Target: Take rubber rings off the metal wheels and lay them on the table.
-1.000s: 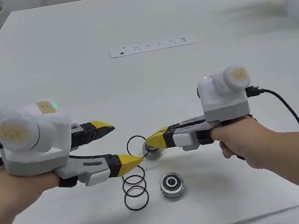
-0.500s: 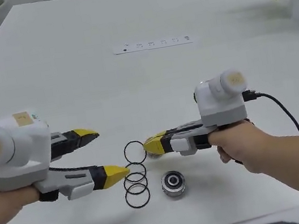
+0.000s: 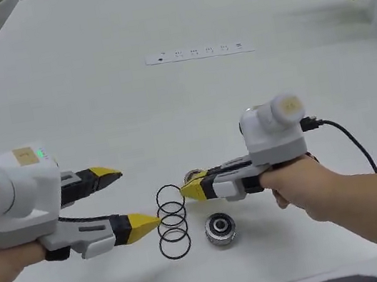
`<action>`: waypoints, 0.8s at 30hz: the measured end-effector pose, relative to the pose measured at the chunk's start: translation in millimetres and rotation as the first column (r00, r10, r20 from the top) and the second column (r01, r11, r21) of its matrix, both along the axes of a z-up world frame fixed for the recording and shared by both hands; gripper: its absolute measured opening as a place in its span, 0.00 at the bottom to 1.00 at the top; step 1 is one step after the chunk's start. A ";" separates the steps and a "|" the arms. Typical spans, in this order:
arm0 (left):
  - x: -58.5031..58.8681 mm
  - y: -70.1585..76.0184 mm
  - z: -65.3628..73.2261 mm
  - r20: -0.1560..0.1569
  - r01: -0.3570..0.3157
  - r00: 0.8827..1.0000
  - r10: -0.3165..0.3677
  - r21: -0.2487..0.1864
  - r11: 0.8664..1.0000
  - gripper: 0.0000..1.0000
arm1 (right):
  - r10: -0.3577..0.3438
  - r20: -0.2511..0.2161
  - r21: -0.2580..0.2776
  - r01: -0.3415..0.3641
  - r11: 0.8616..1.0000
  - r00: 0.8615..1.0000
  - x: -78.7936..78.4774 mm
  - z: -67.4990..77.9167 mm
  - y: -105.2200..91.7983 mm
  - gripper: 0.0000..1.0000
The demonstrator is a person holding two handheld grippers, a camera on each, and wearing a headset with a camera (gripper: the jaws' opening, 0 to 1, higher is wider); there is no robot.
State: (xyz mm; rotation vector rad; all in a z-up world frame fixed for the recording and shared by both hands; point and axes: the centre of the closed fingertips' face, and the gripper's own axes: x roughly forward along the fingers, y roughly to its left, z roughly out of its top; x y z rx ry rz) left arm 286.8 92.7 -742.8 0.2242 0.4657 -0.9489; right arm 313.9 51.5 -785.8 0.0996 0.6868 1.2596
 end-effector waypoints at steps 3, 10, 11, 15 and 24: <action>-0.5 0.0 -0.9 -0.002 -0.002 1.000 0.002 0.000 1.000 0.60 | 0.007 0.017 -0.017 -0.007 1.000 1.000 1.1 -0.9 -0.3 0.00; -1.6 1.6 -2.4 -0.003 -0.005 1.000 0.005 0.003 1.000 0.60 | 0.012 0.051 -0.041 -0.010 0.999 0.999 4.7 -1.7 0.2 0.00; -1.6 2.1 -2.4 -0.003 -0.005 1.000 0.005 0.004 1.000 0.60 | 0.015 0.054 -0.046 -0.013 0.999 0.998 4.8 -2.2 0.3 0.00; -1.0 4.5 -2.8 -0.003 -0.011 1.000 0.011 0.006 1.000 0.59 | 0.027 0.069 -0.063 -0.023 0.998 0.997 4.2 -3.4 1.4 0.00; -2.6 2.4 -3.2 -0.007 -0.007 1.000 0.007 0.006 1.000 0.59 | 0.040 0.101 -0.086 -0.031 0.996 0.994 6.7 -4.1 4.0 0.01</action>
